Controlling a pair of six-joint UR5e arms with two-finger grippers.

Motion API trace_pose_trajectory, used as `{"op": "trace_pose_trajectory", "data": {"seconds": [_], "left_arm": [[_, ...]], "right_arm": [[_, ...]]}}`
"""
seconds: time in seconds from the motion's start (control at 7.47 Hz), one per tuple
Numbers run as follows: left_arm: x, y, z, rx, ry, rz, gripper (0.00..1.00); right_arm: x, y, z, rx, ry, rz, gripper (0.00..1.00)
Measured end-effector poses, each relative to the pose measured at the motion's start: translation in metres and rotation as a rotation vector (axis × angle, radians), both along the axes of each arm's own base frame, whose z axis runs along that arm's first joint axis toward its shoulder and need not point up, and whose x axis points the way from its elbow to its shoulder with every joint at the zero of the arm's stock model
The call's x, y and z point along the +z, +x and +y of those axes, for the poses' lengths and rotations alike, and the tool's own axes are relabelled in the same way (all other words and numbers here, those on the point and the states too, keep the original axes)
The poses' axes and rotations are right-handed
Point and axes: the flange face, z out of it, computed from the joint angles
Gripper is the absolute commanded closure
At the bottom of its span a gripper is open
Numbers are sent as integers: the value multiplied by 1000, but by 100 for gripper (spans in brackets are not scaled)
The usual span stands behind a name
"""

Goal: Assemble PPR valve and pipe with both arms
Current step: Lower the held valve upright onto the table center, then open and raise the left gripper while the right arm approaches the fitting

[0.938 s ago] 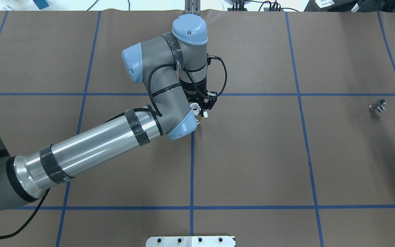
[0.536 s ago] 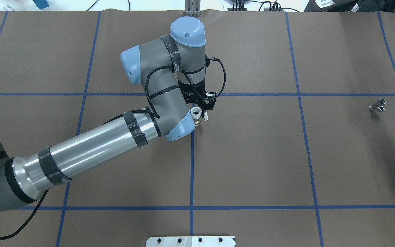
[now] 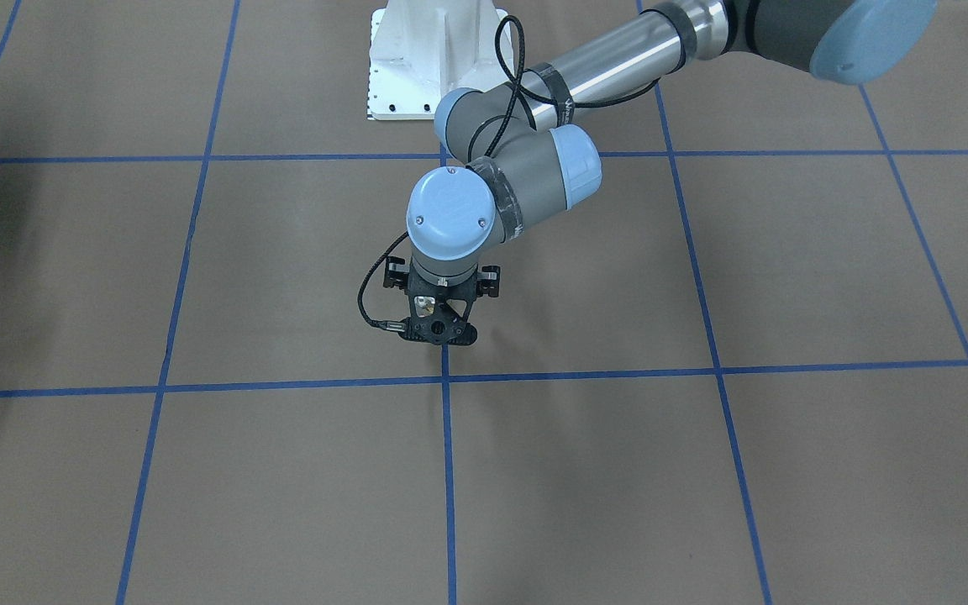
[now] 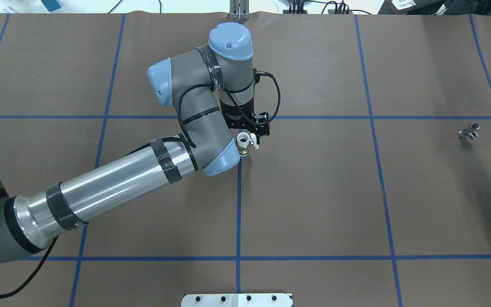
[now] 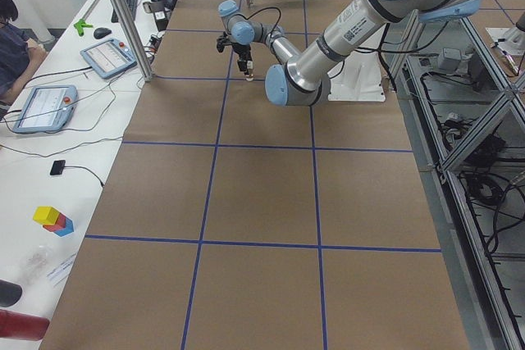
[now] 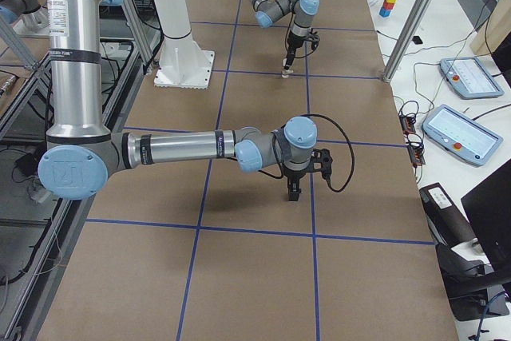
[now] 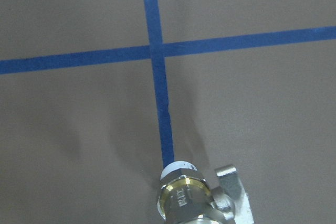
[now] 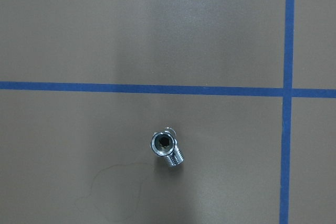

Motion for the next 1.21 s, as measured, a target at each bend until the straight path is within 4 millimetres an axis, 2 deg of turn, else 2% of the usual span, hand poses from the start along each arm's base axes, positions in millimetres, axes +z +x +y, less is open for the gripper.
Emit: {"op": "trace_pose_trajectory", "data": {"seconds": [0.13,0.27,0.54,0.67,0.94,1.21], "left_arm": [[-6,-7,-2,-7,8,10,1],[-17,-25,-8,-26,26,32,1],[-32,-87,-22,-76,60,60,0],[-30,-117,-27,-85,89,66,0],[-13,-164,-27,-94,143,81,0],[2,-192,-26,-106,166,87,0]], "right_arm": [[0,0,0,-3,6,2,0],[0,1,-1,-11,21,10,0],[10,4,-4,-90,119,72,0],[18,4,-10,-138,163,93,0],[20,-3,-32,-173,204,101,0],[9,-27,-47,-210,245,89,1]]}}
